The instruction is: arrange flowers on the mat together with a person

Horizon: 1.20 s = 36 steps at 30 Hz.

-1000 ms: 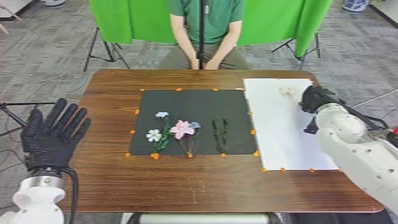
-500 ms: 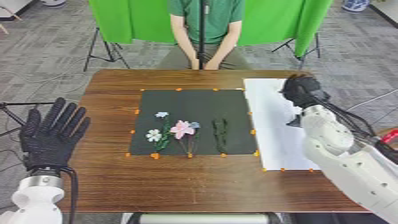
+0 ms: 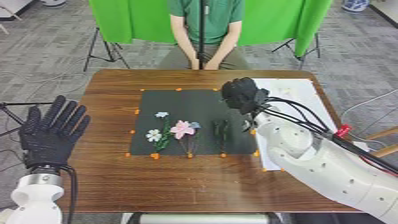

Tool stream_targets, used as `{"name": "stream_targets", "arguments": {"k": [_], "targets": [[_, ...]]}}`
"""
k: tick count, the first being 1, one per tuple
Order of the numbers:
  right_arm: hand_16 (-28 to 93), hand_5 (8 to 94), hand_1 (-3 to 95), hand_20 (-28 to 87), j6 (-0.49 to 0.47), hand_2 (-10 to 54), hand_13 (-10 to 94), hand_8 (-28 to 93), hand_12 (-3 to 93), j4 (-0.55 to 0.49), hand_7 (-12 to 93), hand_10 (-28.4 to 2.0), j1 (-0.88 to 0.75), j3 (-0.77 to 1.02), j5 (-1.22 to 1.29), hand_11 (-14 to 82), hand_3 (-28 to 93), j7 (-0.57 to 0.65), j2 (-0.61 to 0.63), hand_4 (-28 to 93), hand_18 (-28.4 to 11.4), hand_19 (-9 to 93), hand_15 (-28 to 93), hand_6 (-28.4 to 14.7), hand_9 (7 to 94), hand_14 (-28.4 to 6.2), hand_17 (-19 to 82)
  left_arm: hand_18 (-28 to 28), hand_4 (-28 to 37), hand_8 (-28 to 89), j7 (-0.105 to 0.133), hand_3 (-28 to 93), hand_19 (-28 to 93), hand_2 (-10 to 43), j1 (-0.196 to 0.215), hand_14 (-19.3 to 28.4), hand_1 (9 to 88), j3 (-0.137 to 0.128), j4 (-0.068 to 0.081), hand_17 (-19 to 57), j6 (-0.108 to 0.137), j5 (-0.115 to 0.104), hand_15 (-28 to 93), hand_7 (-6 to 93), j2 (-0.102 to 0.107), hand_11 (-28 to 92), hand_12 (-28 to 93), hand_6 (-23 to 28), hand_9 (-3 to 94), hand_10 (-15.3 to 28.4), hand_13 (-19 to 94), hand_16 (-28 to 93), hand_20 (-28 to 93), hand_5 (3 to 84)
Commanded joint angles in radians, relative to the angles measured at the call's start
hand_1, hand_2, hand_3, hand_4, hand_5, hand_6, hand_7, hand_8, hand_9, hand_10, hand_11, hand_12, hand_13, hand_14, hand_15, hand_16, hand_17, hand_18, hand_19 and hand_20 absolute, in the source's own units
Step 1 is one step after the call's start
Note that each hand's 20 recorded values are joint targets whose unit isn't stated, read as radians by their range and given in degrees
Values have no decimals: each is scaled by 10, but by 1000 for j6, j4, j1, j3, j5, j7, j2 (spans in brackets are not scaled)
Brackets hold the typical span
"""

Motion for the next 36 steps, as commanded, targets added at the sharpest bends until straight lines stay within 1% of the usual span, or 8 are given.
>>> {"name": "stream_targets", "arguments": {"k": [1,16,19,23,26,29,33,36], "targets": [[481,685,626,401,-5,-59,687,-47,405,27,349,-69,46,-102,-24,79,630,36,-22,-283,-149,687,324,39,814,-20,365,143,-283,-90,0,686,311,128,20,145,259,2,14,-53,-5,-6,287,116,2,181,97,76,374,147,291,-55,140,416],[462,661,625,394,-63,-66,666,-59,366,43,325,-69,26,-88,-61,62,638,40,-41,-283,-154,685,321,34,785,-24,349,143,-283,-91,25,683,310,132,27,141,257,9,7,-53,4,-40,280,118,-1,181,96,76,374,147,275,-55,140,417],[449,659,625,383,-79,-67,653,-64,340,48,289,-71,20,-84,-52,50,639,37,-44,-283,-151,669,305,30,775,-27,343,143,-283,-90,67,675,310,137,24,141,260,22,1,-53,35,-60,281,122,5,182,96,77,377,148,278,-55,140,423],[442,672,625,375,-106,-68,648,-68,319,36,260,-75,-1,-63,-40,42,641,37,-43,-283,-151,659,295,29,778,-29,340,144,-283,-93,69,673,312,146,28,142,255,15,-1,-52,46,-63,289,129,3,187,96,78,387,148,289,-55,141,433],[440,671,624,374,-130,-69,645,-65,315,32,253,-73,-20,-39,-41,38,642,38,-49,-283,-151,657,291,29,774,-30,338,145,-283,-95,102,686,314,147,17,144,251,29,-18,-52,155,-87,295,136,7,194,97,81,394,149,295,-56,142,441],[438,664,629,374,-146,-70,646,-58,310,31,248,-66,-25,-32,-32,36,647,45,-55,-283,-151,658,288,37,769,-29,338,149,-283,-98,137,701,330,150,16,149,251,37,-19,-52,145,-141,314,147,9,208,98,84,409,154,308,-55,148,455],[434,647,627,370,-134,-78,644,-57,276,34,240,-64,-33,-31,-31,56,656,52,-59,-283,-151,657,273,42,738,-27,338,149,-283,-102,123,704,333,151,15,149,251,42,-20,-52,159,-115,320,151,14,213,95,84,412,155,310,-62,147,458],[431,629,624,364,-136,-91,640,-70,245,35,235,-64,-36,-25,-35,76,664,54,-62,-283,-152,658,263,47,713,-27,335,149,-283,-102,121,704,334,150,11,147,251,51,-17,-52,155,-119,319,153,12,214,94,85,411,155,305,-65,147,459]]}}
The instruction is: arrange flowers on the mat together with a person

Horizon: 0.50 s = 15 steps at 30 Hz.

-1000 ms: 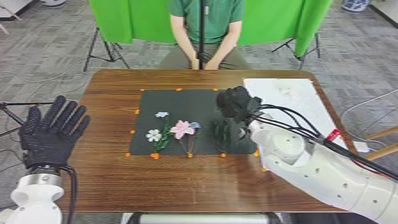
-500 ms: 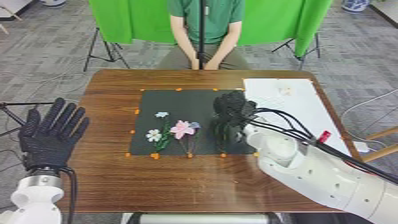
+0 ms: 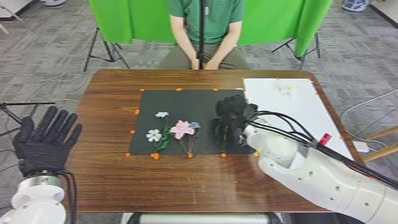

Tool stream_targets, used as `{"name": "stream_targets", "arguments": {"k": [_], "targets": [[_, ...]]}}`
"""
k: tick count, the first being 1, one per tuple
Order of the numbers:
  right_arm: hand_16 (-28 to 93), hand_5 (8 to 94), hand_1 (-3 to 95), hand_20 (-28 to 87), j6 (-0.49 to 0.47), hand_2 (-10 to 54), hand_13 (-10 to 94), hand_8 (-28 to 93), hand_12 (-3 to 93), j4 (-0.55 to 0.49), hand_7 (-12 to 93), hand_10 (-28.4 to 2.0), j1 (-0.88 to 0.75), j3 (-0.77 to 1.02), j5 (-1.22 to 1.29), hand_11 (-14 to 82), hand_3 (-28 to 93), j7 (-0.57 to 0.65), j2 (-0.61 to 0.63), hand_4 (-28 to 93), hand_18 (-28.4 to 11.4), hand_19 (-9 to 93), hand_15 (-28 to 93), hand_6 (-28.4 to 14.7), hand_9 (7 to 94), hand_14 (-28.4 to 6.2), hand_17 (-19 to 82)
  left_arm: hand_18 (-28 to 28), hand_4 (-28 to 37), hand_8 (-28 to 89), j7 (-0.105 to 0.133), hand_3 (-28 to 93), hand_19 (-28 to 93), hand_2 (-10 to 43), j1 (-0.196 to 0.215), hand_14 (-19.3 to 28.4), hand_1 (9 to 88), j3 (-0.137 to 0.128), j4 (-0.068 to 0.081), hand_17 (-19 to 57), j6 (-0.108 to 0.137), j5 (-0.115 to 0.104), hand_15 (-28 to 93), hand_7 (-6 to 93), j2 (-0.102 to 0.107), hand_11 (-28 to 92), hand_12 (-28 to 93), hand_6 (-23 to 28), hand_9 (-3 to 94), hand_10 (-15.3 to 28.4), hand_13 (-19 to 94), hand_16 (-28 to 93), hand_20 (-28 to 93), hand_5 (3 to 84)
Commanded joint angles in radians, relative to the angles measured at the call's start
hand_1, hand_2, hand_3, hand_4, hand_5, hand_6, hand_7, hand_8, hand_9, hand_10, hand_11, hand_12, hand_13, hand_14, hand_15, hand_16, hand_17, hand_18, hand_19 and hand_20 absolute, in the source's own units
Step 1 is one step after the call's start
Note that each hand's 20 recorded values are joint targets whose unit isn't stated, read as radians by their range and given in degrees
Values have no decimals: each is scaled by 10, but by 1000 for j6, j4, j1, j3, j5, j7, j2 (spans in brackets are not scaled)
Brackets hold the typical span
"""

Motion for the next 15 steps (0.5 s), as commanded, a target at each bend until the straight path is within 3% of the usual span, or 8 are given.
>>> {"name": "stream_targets", "arguments": {"k": [1,6,7,8,9,11,13,15], "targets": [[427,623,623,362,8,-92,639,-76,235,-3,232,-63,-10,11,-4,82,665,21,-10,-283,-152,658,259,48,702,-27,334,149,-283,-103,-14,705,335,150,8,147,251,18,6,-52,-21,19,319,153,-2,213,93,85,409,155,303,-66,146,459],[414,601,619,350,-10,-95,625,-140,178,-18,225,-67,-21,27,-9,118,667,11,-7,-283,-154,661,253,51,666,-34,329,145,-283,-105,-46,705,332,150,16,143,251,6,12,-51,-55,40,311,150,-8,210,90,84,402,153,296,-70,142,457],[412,598,618,350,-23,-95,624,-148,174,-23,224,-68,-26,37,-9,122,669,9,-8,-283,-154,662,253,51,661,-35,329,144,-283,-105,-70,704,330,150,18,142,252,-4,13,-50,-71,56,309,149,-12,208,89,83,400,153,294,-71,141,456],[411,596,617,349,-42,-95,622,-153,170,-34,224,-68,-38,54,-6,125,669,4,-6,-283,-154,662,253,50,659,-35,328,142,-283,-105,-111,701,326,149,23,141,252,-20,16,-49,-95,81,304,147,-18,203,87,83,395,153,290,-72,139,453],[409,590,616,348,-44,-95,619,-154,165,-37,223,-74,-40,59,-2,124,672,0,-4,-283,-154,661,251,46,646,-35,326,140,-283,-106,-132,694,322,148,26,141,254,-26,17,-50,-102,114,297,139,-21,197,85,80,384,151,278,-73,137,441],[405,571,612,344,-51,-95,609,-152,160,-43,220,-85,-44,68,-8,121,677,-4,-1,-283,-154,657,249,34,622,-38,321,138,-283,-104,-152,689,317,146,27,139,253,-33,21,-52,-122,151,285,130,-25,187,82,80,365,148,262,-75,134,428],[401,562,607,340,-71,-95,602,-150,157,-53,218,-89,-53,85,-4,120,684,-12,3,-283,-154,652,250,27,610,-40,316,136,-283,-102,-162,686,310,145,28,135,251,-38,23,-53,-148,164,272,122,-26,180,80,77,355,146,249,-76,131,420],[390,559,600,333,-119,-95,598,-149,155,-59,215,-91,-60,109,-21,121,690,-40,2,-283,-155,647,256,24,606,-42,316,135,-283,-97,-163,681,306,144,27,134,253,-40,20,-53,-137,171,260,116,-24,175,80,76,351,144,245,-71,129,417]]}}
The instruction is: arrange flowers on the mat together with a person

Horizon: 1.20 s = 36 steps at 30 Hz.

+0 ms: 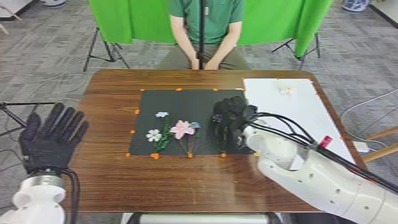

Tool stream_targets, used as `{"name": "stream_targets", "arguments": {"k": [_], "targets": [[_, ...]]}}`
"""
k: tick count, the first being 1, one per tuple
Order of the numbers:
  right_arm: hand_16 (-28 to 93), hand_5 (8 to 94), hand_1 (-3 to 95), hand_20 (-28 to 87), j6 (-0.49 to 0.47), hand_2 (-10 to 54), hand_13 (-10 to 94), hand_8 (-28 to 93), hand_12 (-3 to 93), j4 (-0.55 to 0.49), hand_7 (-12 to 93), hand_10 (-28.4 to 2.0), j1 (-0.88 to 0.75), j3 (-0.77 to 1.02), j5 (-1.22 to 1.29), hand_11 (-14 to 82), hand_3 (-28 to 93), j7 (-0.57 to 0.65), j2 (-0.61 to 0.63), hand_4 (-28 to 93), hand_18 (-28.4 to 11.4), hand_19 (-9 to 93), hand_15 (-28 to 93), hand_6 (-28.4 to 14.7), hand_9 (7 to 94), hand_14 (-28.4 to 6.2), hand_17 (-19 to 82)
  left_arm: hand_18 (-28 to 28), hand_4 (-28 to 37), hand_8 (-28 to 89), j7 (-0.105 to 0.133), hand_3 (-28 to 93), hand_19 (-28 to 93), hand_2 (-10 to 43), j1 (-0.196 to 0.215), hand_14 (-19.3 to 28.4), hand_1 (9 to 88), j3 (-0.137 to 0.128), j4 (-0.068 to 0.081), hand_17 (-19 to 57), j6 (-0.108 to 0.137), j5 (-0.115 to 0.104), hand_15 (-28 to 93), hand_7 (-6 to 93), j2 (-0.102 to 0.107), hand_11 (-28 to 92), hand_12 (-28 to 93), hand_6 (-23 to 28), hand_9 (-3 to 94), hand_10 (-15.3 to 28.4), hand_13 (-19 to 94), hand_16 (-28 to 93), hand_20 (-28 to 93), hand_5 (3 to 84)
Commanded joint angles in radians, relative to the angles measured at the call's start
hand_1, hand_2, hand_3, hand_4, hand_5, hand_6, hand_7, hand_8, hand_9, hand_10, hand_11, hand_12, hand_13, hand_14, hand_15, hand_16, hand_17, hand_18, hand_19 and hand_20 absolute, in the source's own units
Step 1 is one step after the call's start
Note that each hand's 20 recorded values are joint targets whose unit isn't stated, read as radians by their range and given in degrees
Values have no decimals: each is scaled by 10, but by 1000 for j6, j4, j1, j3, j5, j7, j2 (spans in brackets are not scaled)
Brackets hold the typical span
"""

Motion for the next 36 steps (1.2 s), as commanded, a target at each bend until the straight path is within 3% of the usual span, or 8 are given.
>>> {"name": "stream_targets", "arguments": {"k": [1,4,8,12,15,20,27,36], "targets": [[381,558,596,325,-87,-95,596,-148,155,-31,214,-91,-14,54,-23,121,694,-43,12,-283,-155,640,259,22,605,-44,315,135,-283,-96,-47,677,305,145,20,134,253,-16,11,-53,-44,78,259,115,-12,175,80,77,349,144,245,-69,129,415],[328,544,562,264,-96,-95,584,-145,151,-48,204,-97,-25,76,-21,120,724,-35,15,-283,-145,576,270,13,599,-56,318,134,-283,-92,-54,644,303,160,20,134,255,-17,9,-53,-52,77,255,110,-14,173,81,77,348,144,244,-64,129,412],[252,527,527,219,-166,-95,566,-140,150,-132,198,-103,-94,194,29,116,763,-75,32,-283,-142,570,298,6,577,-75,314,134,-283,-89,-79,606,301,181,27,133,252,-25,7,-55,-56,127,245,105,-15,167,82,76,339,146,234,-63,129,407],[203,479,451,199,-136,-75,523,-134,145,-219,185,-118,-182,293,55,100,769,-75,60,-282,-149,567,295,-4,524,-94,294,123,-283,-90,-76,643,291,173,12,123,255,-18,19,-49,-48,129,238,107,-11,169,80,75,345,139,239,-67,122,412],[191,455,421,186,-143,-53,507,-128,143,-286,170,-125,-299,433,153,88,766,-54,43,-282,-147,553,290,-10,502,-102,290,99,-283,-95,-95,649,270,173,5,103,260,-23,23,-32,-57,161,222,106,-5,165,69,78,361,137,243,-86,105,421],[178,419,372,166,-83,-1,480,-116,137,-342,142,-131,-469,657,438,73,747,-90,-10,-276,-151,537,280,-16,479,-114,277,96,-283,-91,-103,653,273,172,8,113,261,-40,24,-30,-60,154,240,108,1,191,79,86,375,143,248,-92,99,426],[165,430,294,143,-15,80,428,-109,135,-313,131,-133,-581,832,868,73,716,-244,-81,-249,-154,491,258,-22,468,-130,238,116,-283,-92,-58,649,300,177,33,140,261,-59,10,-35,-34,137,277,130,2,259,132,86,440,178,298,-81,108,440],[174,435,207,159,-55,104,386,-97,133,-346,104,-141,-693,992,1297,51,703,-336,-135,-236,-161,438,200,-30,443,-141,206,117,-283,-95,-40,659,301,175,25,136,260,-65,8,-37,-13,124,270,134,9,237,123,87,427,169,294,-85,106,443]]}}
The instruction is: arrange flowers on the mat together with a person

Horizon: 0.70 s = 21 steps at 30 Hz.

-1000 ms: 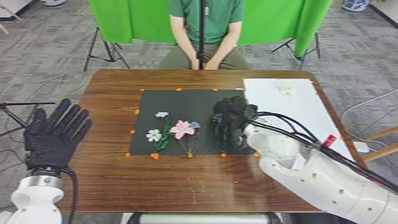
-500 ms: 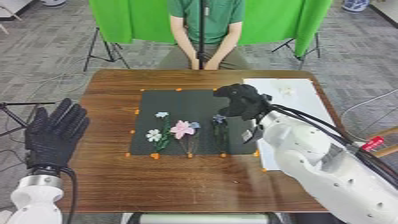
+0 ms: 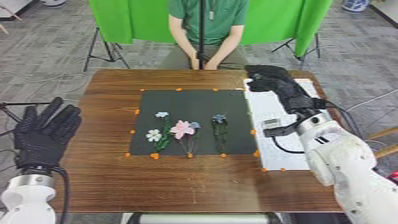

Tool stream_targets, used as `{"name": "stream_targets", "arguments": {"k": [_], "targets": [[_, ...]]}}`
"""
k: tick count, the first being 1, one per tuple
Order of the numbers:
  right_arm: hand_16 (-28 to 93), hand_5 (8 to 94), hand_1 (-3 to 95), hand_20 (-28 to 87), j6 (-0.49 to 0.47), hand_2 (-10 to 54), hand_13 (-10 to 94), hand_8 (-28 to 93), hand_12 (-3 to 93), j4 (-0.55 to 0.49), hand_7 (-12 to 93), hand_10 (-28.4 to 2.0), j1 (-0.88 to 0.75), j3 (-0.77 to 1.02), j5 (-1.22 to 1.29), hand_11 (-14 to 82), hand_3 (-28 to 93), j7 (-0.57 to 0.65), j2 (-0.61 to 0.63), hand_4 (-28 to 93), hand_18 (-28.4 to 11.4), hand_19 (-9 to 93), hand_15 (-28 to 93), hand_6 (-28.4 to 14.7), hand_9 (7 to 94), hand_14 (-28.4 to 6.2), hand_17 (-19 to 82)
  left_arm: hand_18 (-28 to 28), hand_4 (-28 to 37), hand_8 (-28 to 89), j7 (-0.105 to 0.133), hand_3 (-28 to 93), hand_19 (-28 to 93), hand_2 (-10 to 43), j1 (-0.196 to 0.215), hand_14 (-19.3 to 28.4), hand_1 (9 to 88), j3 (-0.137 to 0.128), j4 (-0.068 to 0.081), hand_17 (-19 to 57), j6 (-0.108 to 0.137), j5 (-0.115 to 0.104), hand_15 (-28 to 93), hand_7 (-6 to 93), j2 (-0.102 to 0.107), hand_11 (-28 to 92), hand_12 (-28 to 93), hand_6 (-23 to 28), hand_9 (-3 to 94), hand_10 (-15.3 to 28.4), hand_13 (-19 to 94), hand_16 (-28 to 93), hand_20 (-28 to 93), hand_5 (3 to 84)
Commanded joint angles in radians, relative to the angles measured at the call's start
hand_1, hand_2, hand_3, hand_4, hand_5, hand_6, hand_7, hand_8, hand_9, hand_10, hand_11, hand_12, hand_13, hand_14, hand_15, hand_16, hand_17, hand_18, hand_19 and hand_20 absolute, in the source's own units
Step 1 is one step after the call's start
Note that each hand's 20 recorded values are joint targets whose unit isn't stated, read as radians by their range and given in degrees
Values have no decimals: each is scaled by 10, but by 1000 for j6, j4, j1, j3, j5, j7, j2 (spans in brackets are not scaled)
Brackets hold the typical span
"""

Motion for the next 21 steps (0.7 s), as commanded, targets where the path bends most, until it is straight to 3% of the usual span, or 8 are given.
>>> {"name": "stream_targets", "arguments": {"k": [1,6,9,17,21], "targets": [[176,436,200,161,-31,107,384,-95,133,-21,100,-142,-93,99,432,51,700,-43,-35,-237,-161,433,195,-34,441,-142,204,117,-283,-95,17,659,301,175,12,135,260,-7,-2,-38,27,-15,270,134,5,235,122,87,426,169,294,-85,106,443],[187,434,182,173,-44,112,377,-87,132,-31,80,-145,-130,131,497,48,692,-46,-56,-233,-161,417,174,-53,431,-143,201,118,-283,-95,23,660,302,175,19,134,260,-7,-8,-40,40,-21,267,133,2,229,118,87,419,168,291,-84,106,442],[190,436,179,177,-48,113,376,-84,131,-40,73,-146,-148,148,519,47,691,-61,-60,-232,-161,415,167,-64,430,-141,200,119,-283,-94,22,661,302,174,5,135,260,-4,-1,-40,35,-23,267,132,8,229,117,88,418,167,290,-84,106,442],[201,445,174,187,-76,114,378,-80,128,-50,64,-146,-174,176,550,48,691,-62,-70,-230,-161,406,157,-75,433,-140,200,121,-283,-94,34,664,308,174,6,134,259,-2,-4,-43,43,-33,268,134,4,229,116,88,416,166,290,-83,108,442],[203,448,174,190,-87,114,379,-80,127,-55,65,-145,-180,181,559,48,691,-51,-79,-229,-162,404,155,-75,433,-140,199,123,-283,-94,35,665,312,174,15,135,259,-5,-10,-45,60,-40,269,134,0,229,115,88,416,166,290,-82,109,443]]}}
